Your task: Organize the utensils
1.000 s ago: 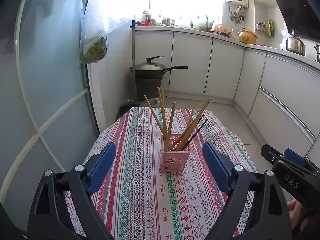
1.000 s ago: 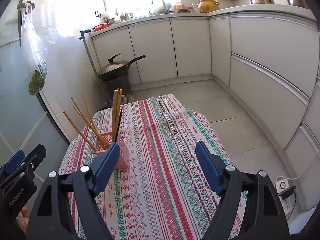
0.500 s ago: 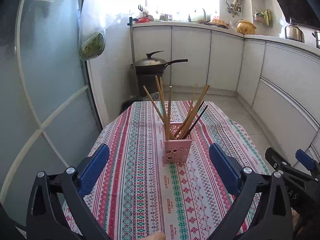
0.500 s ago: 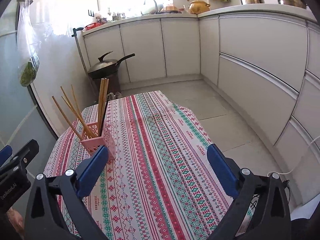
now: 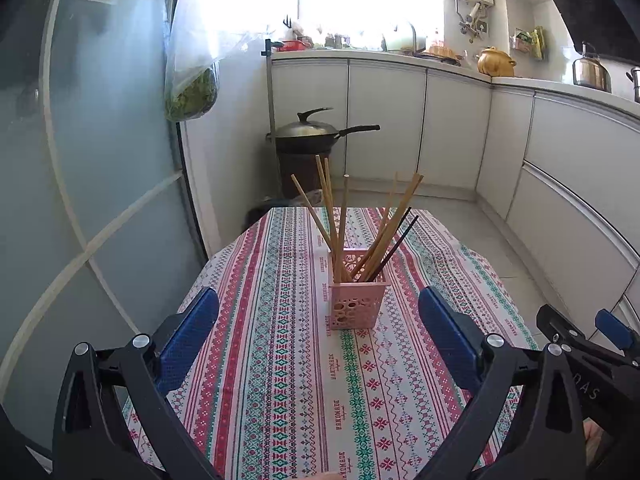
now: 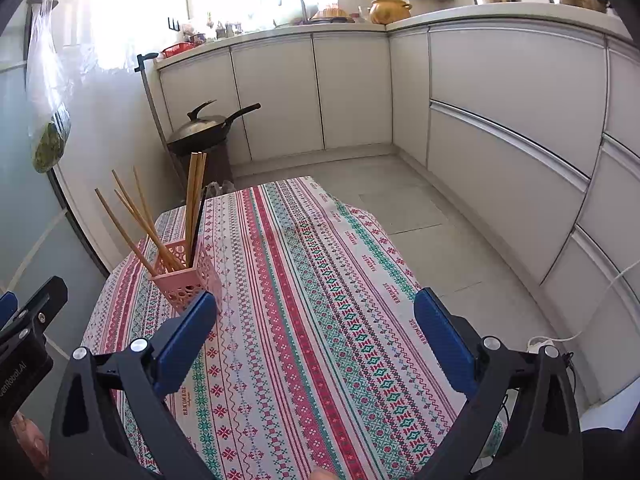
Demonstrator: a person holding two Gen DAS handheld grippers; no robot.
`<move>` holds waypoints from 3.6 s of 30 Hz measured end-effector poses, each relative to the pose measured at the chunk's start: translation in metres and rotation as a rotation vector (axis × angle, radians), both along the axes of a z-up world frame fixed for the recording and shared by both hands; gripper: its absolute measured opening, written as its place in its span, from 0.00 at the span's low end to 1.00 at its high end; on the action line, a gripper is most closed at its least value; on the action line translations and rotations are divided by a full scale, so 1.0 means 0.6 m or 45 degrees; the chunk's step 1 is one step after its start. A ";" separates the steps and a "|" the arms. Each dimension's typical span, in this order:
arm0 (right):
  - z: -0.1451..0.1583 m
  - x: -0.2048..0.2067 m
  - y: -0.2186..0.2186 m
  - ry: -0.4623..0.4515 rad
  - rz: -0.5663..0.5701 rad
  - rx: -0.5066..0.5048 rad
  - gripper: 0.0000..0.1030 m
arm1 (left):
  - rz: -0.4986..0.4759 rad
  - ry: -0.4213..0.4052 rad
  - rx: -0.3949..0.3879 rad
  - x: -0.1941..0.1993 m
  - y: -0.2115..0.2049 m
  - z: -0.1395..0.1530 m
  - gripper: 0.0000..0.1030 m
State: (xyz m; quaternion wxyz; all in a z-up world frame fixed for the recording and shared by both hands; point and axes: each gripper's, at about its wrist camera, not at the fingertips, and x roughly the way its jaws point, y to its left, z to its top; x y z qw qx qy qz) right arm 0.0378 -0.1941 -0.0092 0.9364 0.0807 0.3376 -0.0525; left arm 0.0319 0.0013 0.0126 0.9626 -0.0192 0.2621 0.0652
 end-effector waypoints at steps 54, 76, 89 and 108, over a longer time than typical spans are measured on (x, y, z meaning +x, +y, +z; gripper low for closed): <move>-0.015 0.008 0.004 0.046 0.008 0.020 0.93 | -0.028 0.114 0.076 0.017 -0.024 -0.024 0.93; -0.017 0.006 0.004 0.049 0.008 0.022 0.93 | -0.017 0.124 0.077 0.016 -0.023 -0.028 0.93; -0.019 0.004 0.007 0.055 0.012 0.020 0.93 | -0.014 0.127 0.079 0.017 -0.023 -0.028 0.93; -0.022 0.009 0.002 0.082 0.021 0.022 0.93 | -0.018 0.126 0.093 0.014 -0.031 -0.027 0.92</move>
